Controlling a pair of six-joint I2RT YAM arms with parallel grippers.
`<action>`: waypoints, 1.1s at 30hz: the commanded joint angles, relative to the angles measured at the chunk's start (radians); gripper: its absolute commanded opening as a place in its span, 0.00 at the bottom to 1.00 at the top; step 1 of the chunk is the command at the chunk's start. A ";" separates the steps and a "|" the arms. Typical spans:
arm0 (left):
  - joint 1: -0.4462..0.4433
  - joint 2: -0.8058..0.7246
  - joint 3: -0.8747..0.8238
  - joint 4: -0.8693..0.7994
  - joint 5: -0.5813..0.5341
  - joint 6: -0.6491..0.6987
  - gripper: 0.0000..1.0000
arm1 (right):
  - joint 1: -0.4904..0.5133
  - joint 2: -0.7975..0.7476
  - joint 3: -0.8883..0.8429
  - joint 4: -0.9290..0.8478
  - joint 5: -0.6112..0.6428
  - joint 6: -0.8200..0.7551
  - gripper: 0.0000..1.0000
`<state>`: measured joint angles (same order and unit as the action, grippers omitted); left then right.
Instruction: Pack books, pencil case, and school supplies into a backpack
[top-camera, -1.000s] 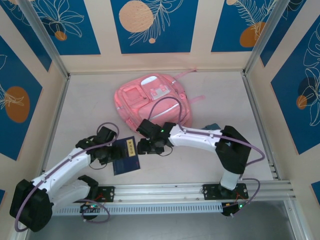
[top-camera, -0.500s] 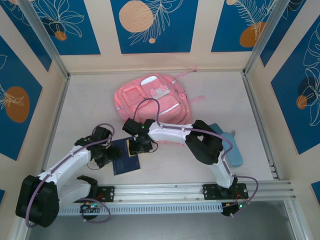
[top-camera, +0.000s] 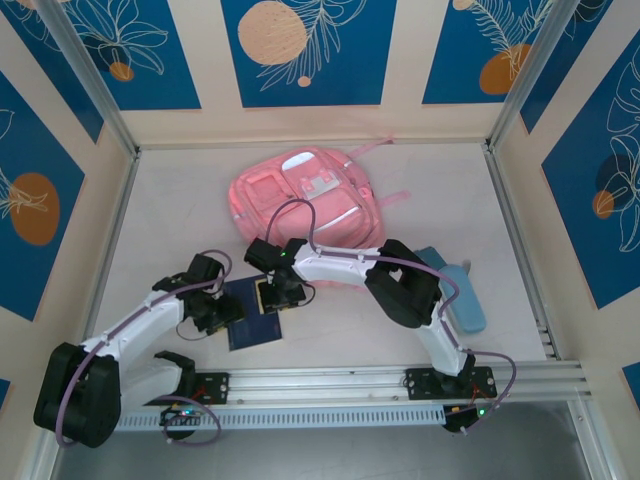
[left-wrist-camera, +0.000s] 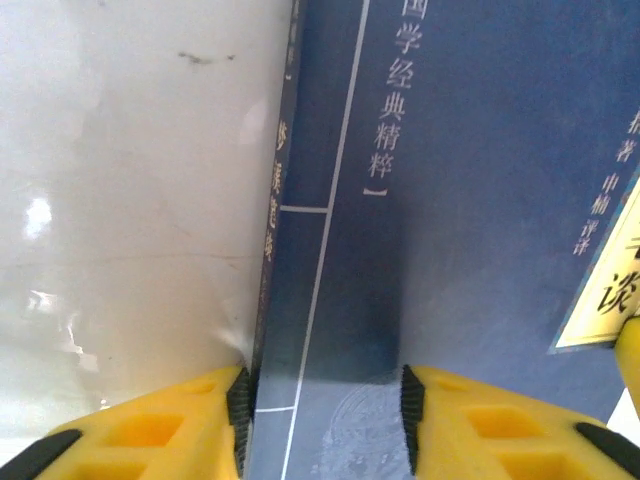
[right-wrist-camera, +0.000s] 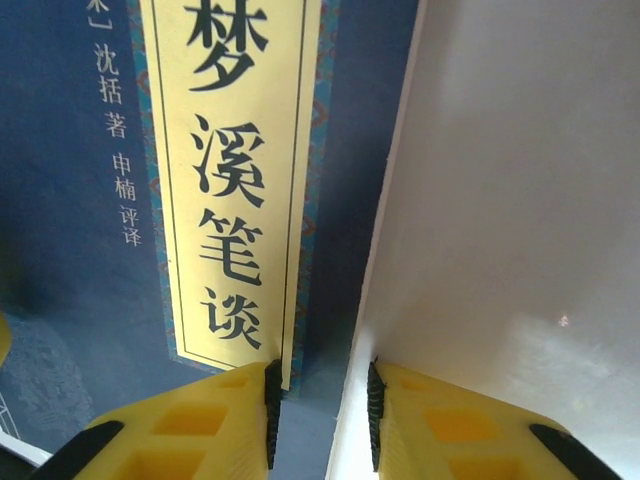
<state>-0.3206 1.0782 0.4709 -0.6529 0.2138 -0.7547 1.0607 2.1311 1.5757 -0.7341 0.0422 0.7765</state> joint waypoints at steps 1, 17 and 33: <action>0.003 -0.011 -0.003 0.031 0.082 0.008 0.41 | 0.001 0.033 -0.014 -0.037 -0.047 -0.010 0.31; 0.006 -0.122 0.063 0.118 0.290 -0.080 0.40 | -0.007 0.033 -0.053 -0.007 -0.081 0.007 0.24; 0.008 -0.129 0.103 0.165 0.357 -0.147 0.36 | -0.018 0.036 -0.077 -0.004 -0.061 0.027 0.20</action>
<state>-0.3088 0.9627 0.5316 -0.6643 0.4149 -0.8749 1.0206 2.1109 1.5398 -0.7624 0.0113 0.7769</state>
